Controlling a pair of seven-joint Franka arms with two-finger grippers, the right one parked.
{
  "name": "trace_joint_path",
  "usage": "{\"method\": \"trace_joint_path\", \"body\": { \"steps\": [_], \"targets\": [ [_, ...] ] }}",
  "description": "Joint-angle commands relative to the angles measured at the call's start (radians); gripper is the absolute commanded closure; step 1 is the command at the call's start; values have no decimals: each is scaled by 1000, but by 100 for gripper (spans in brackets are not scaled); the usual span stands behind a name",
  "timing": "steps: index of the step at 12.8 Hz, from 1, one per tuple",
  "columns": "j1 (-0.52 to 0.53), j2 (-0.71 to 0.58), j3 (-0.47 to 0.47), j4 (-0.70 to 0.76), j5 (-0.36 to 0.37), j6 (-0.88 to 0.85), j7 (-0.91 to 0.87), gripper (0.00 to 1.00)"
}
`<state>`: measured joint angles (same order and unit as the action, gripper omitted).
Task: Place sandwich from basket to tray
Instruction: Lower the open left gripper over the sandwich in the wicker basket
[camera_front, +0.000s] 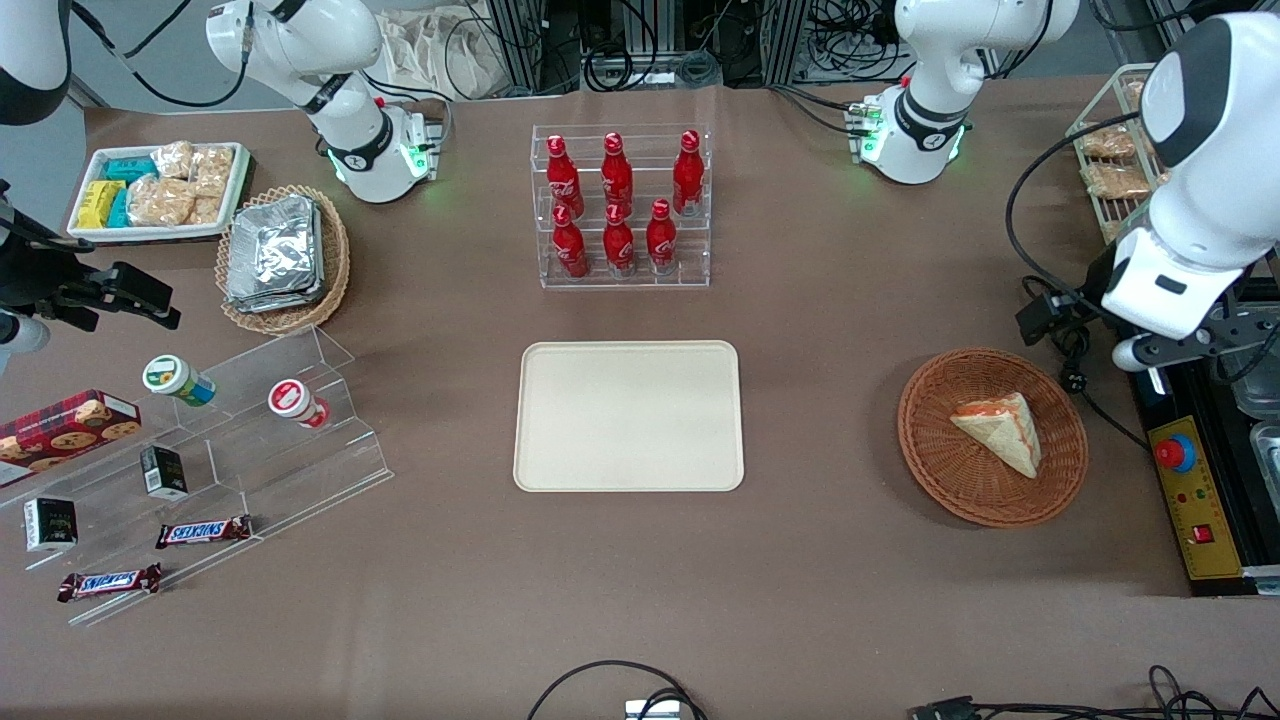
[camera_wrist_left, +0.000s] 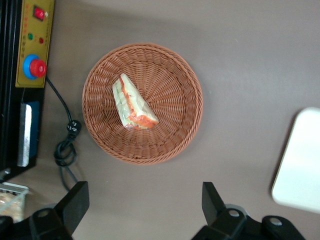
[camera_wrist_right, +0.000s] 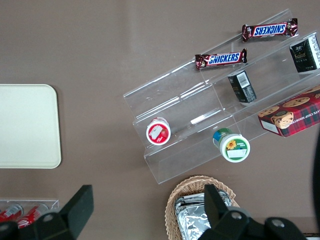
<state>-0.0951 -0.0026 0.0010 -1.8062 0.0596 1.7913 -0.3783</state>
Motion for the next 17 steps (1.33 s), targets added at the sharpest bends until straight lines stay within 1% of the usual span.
{"method": "trace_joint_path", "body": {
  "steps": [1,4,6,8,10,11,13,17],
  "targets": [
    [3,3,27,-73,16,89,-144,0],
    [5,41,40,-91,16,114,-293,0],
    [3,78,75,-96,17,140,-309,0],
    [3,110,91,-107,17,166,-312,0],
    [3,142,114,-151,16,262,-314,0],
    [3,148,132,-203,6,339,-318,0],
    [3,179,134,-267,-3,463,-355,0],
    [2,259,135,-260,-17,543,-395,0]
  ]
}}
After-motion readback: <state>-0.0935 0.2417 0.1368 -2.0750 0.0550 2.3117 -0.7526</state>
